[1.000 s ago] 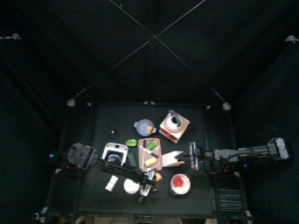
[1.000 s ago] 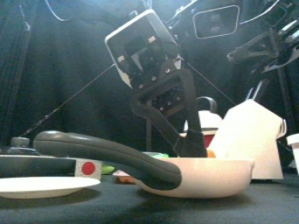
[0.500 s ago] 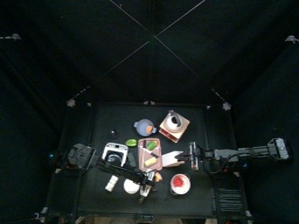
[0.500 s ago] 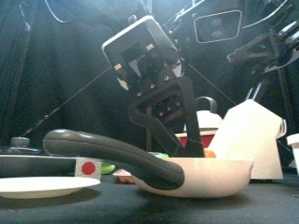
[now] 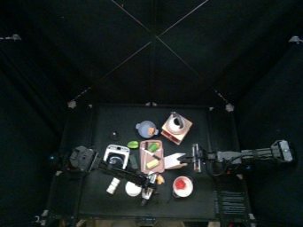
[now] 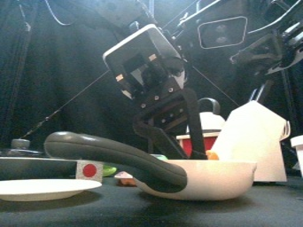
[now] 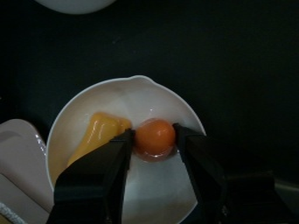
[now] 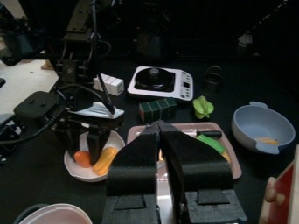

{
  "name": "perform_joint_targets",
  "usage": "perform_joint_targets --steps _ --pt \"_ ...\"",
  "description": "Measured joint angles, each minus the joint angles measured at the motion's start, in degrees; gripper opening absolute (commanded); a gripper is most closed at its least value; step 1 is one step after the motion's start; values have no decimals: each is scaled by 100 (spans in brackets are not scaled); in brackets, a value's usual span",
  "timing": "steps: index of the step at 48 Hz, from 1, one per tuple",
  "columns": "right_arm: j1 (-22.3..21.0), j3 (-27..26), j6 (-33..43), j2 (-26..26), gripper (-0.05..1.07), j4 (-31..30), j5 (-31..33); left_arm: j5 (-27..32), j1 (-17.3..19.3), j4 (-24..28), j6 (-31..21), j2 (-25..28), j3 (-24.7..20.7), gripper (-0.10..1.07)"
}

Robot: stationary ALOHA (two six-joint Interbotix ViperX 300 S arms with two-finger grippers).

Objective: Grab corn bottom

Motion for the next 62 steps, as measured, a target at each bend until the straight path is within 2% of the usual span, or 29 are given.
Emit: perform_joint_targets --steps 6,19,29,38,43,52,58,62 --pt "0 0 0 -9 2 0 0 9 -9 0 -18 0 0 65" --pt "-9 18 0 0 2 0 0 44 0 9 -35 -158 79 65" --pt "-9 18 0 0 2 0 0 -123 18 18 -62 -721 439 65" --pt "-9 18 0 0 2 0 0 -650 79 18 -44 -1354 1011 65" --pt "-9 18 0 0 2 0 0 -1116 149 26 -53 -1784 1468 65" --pt "-9 18 0 0 2 35 0 -2689 527 18 -44 -2619 2575 65" --pt "-9 18 18 0 2 193 9 -3595 738 9 -35 -2927 3164 64" --pt "-9 18 26 18 2 387 26 -3973 791 -9 -18 -3032 3401 64"
